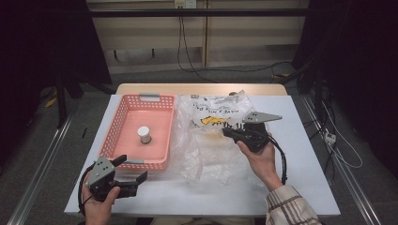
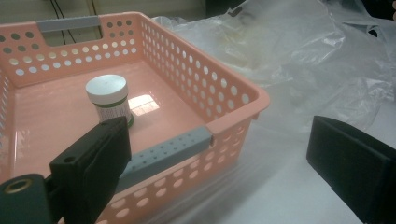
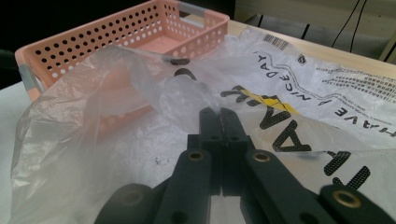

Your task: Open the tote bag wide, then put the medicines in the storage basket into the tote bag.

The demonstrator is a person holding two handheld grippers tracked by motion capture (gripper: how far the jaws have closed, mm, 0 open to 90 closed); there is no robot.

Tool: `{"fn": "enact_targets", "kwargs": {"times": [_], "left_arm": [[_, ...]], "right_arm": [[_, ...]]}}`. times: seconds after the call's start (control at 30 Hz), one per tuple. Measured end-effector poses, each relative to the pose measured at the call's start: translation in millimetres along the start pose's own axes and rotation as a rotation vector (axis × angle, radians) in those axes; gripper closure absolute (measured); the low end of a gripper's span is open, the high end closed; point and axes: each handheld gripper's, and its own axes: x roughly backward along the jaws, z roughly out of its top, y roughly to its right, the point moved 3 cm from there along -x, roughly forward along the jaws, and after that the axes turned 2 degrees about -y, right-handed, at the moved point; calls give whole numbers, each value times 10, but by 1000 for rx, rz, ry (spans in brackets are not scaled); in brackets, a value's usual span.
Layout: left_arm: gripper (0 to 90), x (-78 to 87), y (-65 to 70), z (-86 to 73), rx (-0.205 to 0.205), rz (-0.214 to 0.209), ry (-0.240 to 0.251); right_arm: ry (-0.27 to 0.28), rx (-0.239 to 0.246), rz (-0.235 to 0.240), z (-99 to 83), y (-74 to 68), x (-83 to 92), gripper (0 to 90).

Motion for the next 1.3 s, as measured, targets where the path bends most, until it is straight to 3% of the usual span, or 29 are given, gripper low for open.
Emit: {"fn": "enact_targets", "kwargs": {"times": [0.17,0.23,0.57,0.67,0.8,0.97,1.03,1.1,1.2,1.3], "left_arm": [[58,10,-13,6,4,6,6],[57,16,-16,3,9,9,4],[54,9,-2,-10,9,5,-4],[53,28,-20,12,16,-6,21],[61,15,-64,59,38,-25,-3],[66,-14,-97,169,11,-20,-35],[66,-39,-113,220,2,-39,-58],[66,-61,-141,265,-18,-15,-68],[77,-95,-200,352,-25,-32,-72],[83,-151,-268,443,-33,-20,-98]], "right_arm": [[46,-10,-5,0,10,30,900],[68,-30,15,20,30,58,900],[62,-42,38,52,85,107,900],[63,-41,38,73,87,108,900],[71,-42,44,99,69,149,900],[66,-31,47,96,63,160,900],[65,-29,47,94,56,164,900],[64,-26,48,92,53,167,900],[63,-28,48,89,42,167,900],[63,-28,49,89,40,157,900]]}}
